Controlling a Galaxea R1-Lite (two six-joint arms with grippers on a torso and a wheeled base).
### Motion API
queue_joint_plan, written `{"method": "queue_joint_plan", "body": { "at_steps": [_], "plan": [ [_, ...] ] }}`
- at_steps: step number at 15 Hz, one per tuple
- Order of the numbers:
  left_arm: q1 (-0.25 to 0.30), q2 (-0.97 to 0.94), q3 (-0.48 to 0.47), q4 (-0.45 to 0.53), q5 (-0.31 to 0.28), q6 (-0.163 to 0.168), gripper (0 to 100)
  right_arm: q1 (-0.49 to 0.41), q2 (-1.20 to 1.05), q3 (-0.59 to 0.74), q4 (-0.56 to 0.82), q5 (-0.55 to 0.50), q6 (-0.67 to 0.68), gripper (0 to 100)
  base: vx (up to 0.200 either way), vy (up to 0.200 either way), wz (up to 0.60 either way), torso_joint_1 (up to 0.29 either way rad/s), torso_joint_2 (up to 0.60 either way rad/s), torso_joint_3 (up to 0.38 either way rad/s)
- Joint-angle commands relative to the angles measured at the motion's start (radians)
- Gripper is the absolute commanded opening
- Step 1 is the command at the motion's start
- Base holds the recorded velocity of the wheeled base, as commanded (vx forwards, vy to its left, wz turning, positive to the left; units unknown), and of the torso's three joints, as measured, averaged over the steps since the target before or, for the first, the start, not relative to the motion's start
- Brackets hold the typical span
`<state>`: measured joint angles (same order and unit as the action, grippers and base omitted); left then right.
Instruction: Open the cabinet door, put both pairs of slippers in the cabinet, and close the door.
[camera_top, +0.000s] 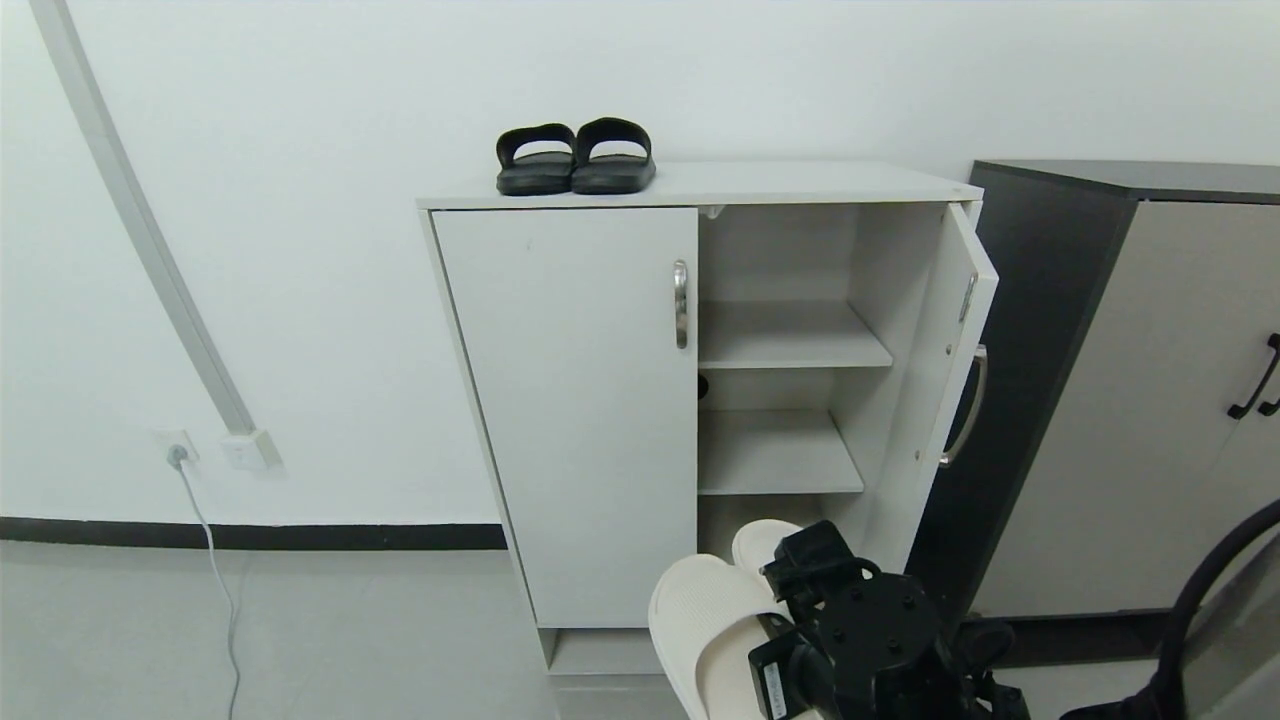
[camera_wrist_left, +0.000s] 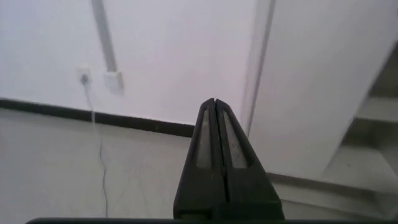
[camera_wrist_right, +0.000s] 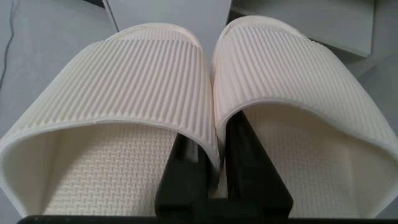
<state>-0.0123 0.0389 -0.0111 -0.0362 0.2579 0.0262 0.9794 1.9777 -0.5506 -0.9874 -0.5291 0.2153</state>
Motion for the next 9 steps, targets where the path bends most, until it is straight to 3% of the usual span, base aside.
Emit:
{"method": "queue_joint_plan", "body": {
  "at_steps": [1,2,5,8,9],
  "plan": [
    [0.006,-0.031,0.010,-0.007,-0.192,0.029,0,0.001,0.030,-0.023,0.000,-0.009,0.003,0,0.000,0.000,0.00,0.000,0.00,0.000],
    [0.008,-0.036,0.008,0.044,-0.330,-0.014,0,0.002,0.053,-0.029,-0.011,-0.011,0.004,0,0.000,0.000,0.00,0.000,0.00,0.000],
    [0.008,-0.036,0.008,0.036,-0.341,-0.022,0,0.001,0.124,-0.071,-0.089,-0.012,0.003,0,0.000,0.000,0.00,0.000,0.00,0.000],
    [0.008,-0.036,0.008,0.036,-0.338,-0.019,0,-0.016,0.228,-0.269,-0.050,-0.107,0.001,0,0.000,0.000,0.00,0.000,0.00,0.000],
    [0.008,-0.036,0.008,0.036,-0.338,-0.020,0,-0.036,0.248,-0.379,0.050,-0.129,0.001,0,0.000,0.000,0.00,0.000,0.00,0.000]
  ]
}}
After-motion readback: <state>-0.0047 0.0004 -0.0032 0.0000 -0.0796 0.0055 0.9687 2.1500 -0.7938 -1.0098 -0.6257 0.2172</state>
